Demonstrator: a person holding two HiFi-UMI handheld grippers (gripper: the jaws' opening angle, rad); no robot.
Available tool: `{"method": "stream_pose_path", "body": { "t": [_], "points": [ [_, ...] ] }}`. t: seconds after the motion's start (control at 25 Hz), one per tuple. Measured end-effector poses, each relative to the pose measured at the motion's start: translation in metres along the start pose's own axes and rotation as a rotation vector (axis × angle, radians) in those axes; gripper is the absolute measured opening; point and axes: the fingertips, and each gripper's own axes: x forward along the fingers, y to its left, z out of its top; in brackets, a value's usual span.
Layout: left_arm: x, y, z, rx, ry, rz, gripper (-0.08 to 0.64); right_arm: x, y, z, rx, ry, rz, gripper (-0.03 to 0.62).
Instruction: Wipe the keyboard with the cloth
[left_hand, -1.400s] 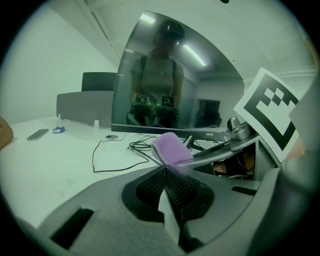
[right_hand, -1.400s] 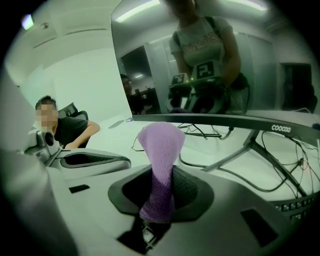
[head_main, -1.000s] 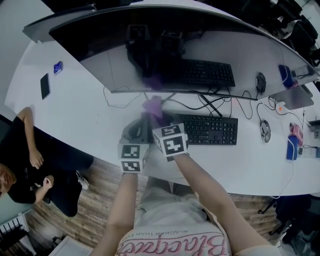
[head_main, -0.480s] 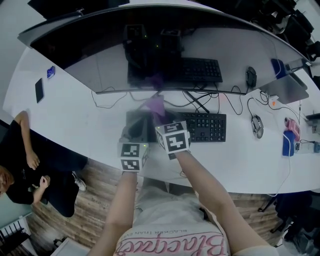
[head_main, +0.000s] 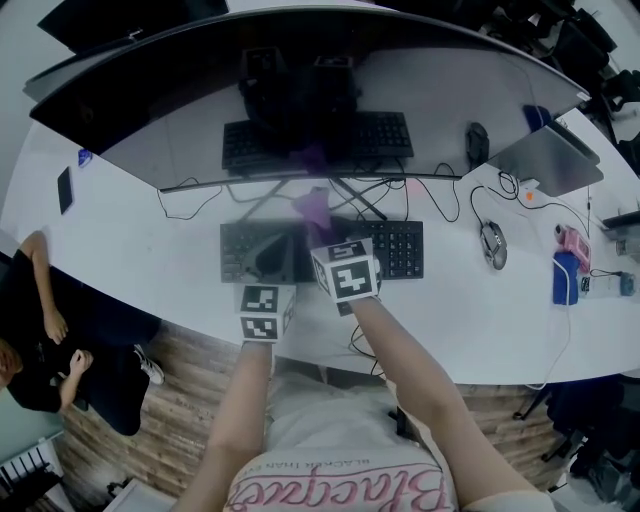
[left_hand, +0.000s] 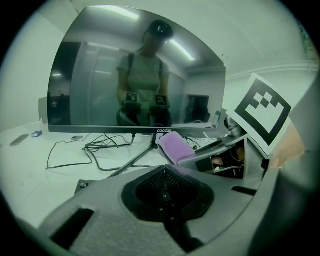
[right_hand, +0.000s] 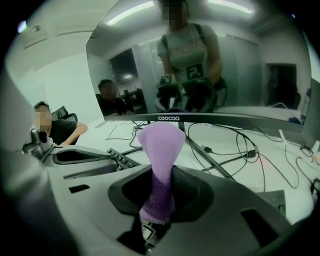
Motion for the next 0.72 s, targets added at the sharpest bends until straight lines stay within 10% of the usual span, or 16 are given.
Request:
{"method": "stream_pose_path", "body": {
  "t": [0.72],
  "points": [
    [0.043,-0.086,0.013,0.029,-0.005,-0.047,0.008,-0.047,-0.093,-0.021,0.017,-0.009,-0.051,0.087]
  ]
}}
